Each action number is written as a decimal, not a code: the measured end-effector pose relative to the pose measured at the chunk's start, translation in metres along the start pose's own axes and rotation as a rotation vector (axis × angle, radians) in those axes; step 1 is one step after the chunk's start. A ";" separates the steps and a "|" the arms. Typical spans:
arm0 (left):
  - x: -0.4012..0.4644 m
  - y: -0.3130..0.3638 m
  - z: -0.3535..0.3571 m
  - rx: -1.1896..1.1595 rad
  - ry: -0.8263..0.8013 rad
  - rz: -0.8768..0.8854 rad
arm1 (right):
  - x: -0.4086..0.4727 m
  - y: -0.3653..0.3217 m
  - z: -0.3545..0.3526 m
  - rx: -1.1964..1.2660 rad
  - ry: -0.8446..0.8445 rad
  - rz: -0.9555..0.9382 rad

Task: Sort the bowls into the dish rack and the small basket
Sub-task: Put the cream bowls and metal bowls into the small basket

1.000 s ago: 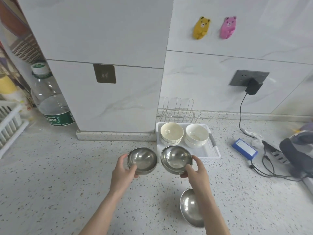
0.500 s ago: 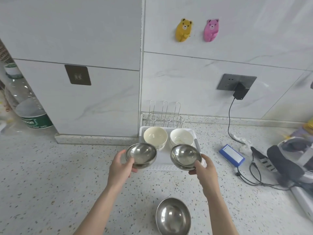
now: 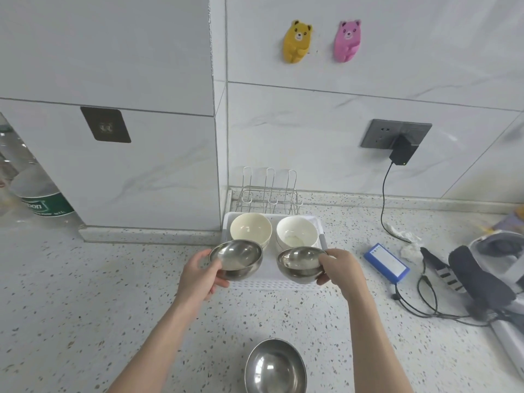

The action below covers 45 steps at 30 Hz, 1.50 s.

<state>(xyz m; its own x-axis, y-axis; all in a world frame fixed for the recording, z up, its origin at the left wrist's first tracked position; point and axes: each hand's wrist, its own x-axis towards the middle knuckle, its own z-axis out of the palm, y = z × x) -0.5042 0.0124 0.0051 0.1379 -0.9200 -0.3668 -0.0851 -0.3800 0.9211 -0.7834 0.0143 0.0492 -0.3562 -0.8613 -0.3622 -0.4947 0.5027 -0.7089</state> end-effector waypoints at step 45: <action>0.011 0.008 0.011 0.125 -0.041 -0.091 | 0.037 -0.015 0.029 -0.297 -0.058 0.145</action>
<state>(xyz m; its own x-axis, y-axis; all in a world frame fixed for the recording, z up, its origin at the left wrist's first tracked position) -0.5144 -0.0016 0.0070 0.1101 -0.8836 -0.4552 -0.1965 -0.4683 0.8614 -0.7658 -0.0273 0.0285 -0.3980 -0.7777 -0.4865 -0.6549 0.6123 -0.4430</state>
